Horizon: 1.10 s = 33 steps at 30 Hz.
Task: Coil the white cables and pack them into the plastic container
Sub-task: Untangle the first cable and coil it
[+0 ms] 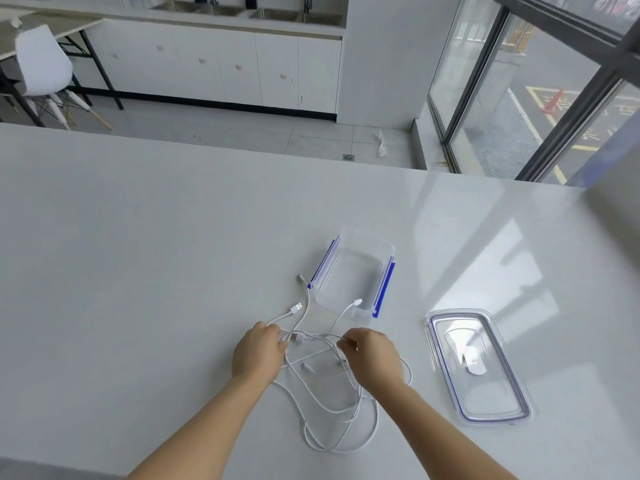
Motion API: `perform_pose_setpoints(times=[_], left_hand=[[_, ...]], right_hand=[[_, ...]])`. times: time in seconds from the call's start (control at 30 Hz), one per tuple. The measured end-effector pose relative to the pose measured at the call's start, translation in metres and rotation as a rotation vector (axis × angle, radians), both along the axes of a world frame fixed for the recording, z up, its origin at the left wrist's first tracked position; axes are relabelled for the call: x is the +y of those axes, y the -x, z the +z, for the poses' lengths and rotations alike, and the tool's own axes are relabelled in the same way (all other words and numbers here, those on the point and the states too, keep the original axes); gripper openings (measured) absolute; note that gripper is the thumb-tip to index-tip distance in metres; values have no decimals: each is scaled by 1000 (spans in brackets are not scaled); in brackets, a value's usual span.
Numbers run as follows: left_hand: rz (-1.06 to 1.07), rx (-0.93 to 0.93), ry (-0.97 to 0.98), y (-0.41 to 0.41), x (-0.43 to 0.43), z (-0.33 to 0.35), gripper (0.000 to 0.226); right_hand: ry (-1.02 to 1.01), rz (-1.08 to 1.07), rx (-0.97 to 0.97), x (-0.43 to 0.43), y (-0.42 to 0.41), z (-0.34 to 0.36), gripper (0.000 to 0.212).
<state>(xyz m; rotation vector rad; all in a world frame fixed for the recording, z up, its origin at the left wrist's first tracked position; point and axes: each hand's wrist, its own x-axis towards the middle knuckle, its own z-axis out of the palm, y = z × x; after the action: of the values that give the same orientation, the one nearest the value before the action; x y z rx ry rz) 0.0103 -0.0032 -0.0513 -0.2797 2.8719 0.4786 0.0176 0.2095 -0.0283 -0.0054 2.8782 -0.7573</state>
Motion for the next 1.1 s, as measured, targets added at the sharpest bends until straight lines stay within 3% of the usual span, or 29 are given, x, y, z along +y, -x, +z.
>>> perform_pose_setpoints(times=[0.13,0.3,0.43,0.5,0.57,0.67,0.83,0.97,1.03,1.1], left_hand=[[165,44,-233,-1,-4,-4,14],[375,0,-718,-10,2,18,11],[504,-276,-1528,-14,14,51,56],[409,-421,-1751,-15,12,67,85],[339,-470,-1855,-17,12,85,80],[254,-401,-1867,-16,12,110,35],[77,-270,-1636,-9,6,139,35],[-27,-288,-1500,-6,21,151,49],[-126,-301,-1316,-9,36,151,41],[-143,-249,-1268,-13,50,147,26]], right_hand=[[362,-86,130,11,-8,26,17],[572,-100,167,21,-10,64,12],[549,14,194,20,-8,85,11],[524,31,199,20,-7,95,11],[457,60,220,21,-5,106,10],[432,109,229,28,2,126,8],[765,36,166,48,17,157,16],[759,173,53,49,20,165,16],[721,252,4,42,16,162,16],[651,282,4,39,13,157,16]])
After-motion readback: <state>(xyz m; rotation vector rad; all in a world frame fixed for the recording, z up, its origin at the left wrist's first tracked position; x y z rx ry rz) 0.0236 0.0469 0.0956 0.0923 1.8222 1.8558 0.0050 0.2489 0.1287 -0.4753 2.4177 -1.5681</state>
